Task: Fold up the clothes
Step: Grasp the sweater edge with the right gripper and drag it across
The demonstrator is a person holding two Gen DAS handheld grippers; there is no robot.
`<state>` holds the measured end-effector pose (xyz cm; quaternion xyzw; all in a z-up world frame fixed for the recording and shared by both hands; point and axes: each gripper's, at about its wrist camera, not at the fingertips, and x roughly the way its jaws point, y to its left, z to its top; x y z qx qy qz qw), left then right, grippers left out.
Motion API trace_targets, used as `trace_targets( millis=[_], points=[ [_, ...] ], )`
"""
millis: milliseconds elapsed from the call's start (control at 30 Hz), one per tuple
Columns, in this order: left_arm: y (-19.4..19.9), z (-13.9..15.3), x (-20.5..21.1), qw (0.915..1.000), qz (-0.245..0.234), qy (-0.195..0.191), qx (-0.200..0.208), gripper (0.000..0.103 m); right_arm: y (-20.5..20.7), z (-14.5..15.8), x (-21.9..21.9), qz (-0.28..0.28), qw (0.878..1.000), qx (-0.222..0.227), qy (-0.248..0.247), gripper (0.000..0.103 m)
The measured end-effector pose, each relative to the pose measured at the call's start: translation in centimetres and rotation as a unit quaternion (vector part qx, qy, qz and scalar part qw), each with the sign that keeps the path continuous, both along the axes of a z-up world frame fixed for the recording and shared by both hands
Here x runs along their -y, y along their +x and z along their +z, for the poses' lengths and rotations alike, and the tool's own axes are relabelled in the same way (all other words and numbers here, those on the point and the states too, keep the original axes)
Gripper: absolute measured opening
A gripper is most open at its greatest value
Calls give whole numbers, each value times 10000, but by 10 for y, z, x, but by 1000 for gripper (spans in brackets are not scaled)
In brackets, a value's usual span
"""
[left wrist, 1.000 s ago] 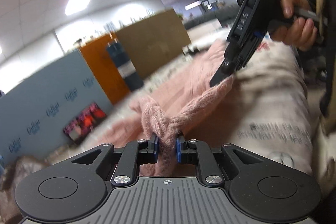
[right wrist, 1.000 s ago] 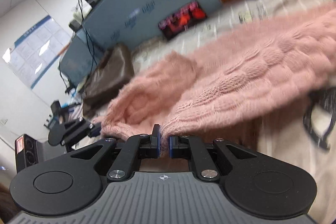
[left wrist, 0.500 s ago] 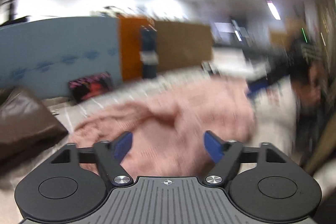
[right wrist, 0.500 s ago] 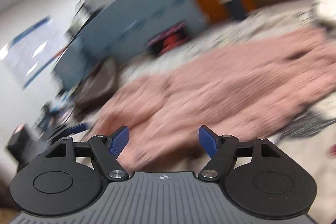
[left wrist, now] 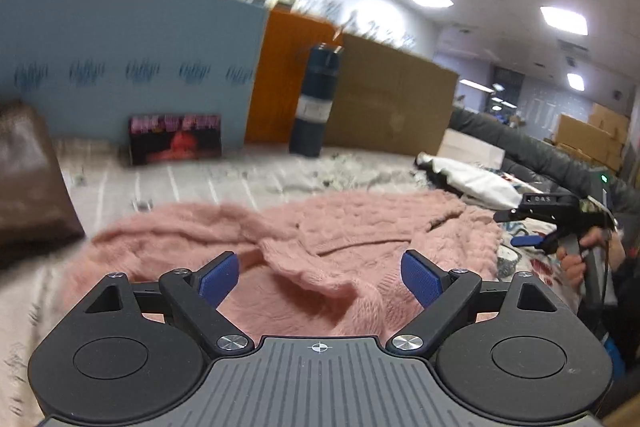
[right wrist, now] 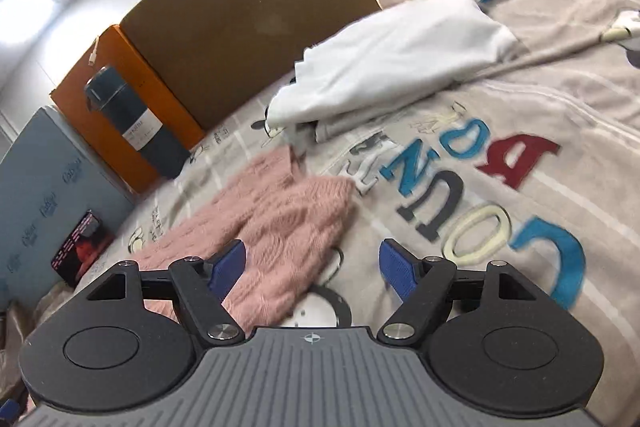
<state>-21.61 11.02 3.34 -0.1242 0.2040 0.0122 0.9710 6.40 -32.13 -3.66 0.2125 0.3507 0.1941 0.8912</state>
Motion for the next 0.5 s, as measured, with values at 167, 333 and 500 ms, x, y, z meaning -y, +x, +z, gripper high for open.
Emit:
trace_targets(
  millis=[167,333,500],
  points=[
    [23,-14,9,9985,156,231,-465,23,3,-3,-17,59,9988,224,-423,30],
    [10,-22,19,9967,443,653,-216,10,-14,2,-33,569,9930,800,-658,8],
    [-25,3,16,9948,748,488,493,9,-37,35,-20,700,9880,1360,-225,7]
  ],
)
